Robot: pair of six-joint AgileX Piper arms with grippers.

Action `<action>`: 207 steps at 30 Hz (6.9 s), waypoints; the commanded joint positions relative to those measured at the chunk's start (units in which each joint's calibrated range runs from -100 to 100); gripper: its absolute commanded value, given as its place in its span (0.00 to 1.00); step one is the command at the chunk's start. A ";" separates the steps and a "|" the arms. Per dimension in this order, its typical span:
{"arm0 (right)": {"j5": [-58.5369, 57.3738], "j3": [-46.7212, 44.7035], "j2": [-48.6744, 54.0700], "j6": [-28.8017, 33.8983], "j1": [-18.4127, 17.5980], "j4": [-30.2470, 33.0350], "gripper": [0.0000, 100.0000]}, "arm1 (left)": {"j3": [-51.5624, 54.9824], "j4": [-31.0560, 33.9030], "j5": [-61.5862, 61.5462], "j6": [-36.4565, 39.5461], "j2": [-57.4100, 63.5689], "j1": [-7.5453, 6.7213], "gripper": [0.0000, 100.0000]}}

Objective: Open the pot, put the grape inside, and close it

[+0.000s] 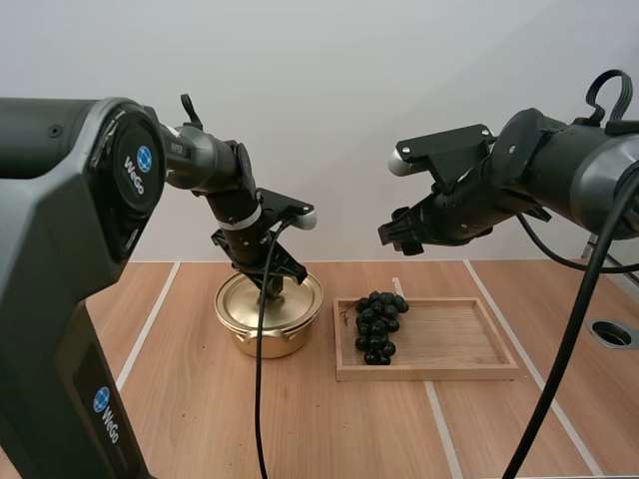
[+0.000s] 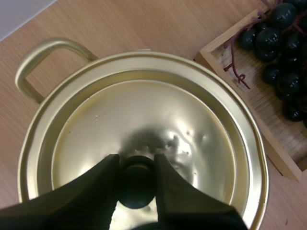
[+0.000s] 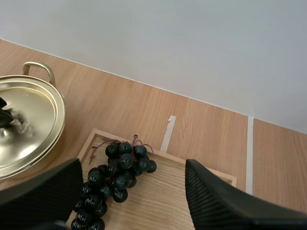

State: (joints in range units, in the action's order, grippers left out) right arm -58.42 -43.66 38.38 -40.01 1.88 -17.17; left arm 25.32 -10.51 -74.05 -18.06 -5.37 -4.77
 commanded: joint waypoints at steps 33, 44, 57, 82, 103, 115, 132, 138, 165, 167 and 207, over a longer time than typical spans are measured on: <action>-0.37 0.42 -21.56 -4.00 -0.15 -12.38 1.00 | -11.90 0.03 -0.86 2.64 37.75 -0.19 0.00; -6.80 6.70 -32.03 -4.21 -0.15 -15.60 1.00 | -11.90 -3.05 -1.63 3.46 45.39 -0.19 0.00; -7.54 8.72 -40.67 -3.03 -0.15 -15.48 1.00 | -11.90 -3.16 -3.47 4.14 47.34 -0.19 0.00; -2.72 12.59 -44.17 -1.73 -2.59 -15.12 0.00 | -11.90 -3.98 -4.76 4.14 47.34 -0.19 0.00; -11.06 19.89 -36.69 -1.66 -2.59 -15.51 0.00 | -11.98 -3.98 -2.76 4.14 47.44 -0.19 0.00; -13.08 20.88 -29.69 -3.22 -2.59 -15.51 0.00 | -12.32 -5.03 9.62 4.14 51.24 -0.19 0.00; -17.17 30.21 -28.40 -5.89 -9.05 -16.86 0.00 | -12.32 -11.29 12.65 4.17 54.93 0.05 0.00; -13.12 30.21 -32.18 -5.89 -13.06 -16.86 0.00 | -13.31 -11.17 15.22 4.17 54.93 2.31 0.00; -19.63 30.09 -44.25 -6.95 -16.26 -15.90 0.00 | -18.89 -11.36 12.39 3.86 54.93 4.14 0.00; -20.26 30.09 -44.25 -6.45 -16.26 -14.87 0.00 | -18.89 -11.36 12.39 3.86 54.93 4.14 0.00; -9.91 30.09 -55.94 -5.79 -16.34 -13.78 0.00 | -18.89 -11.11 12.39 3.78 54.93 4.14 0.00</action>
State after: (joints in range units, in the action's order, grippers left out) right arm -68.81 -13.60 -17.12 -44.88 -14.42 -31.48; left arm 6.93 -21.06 -62.93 -14.52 49.37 -0.77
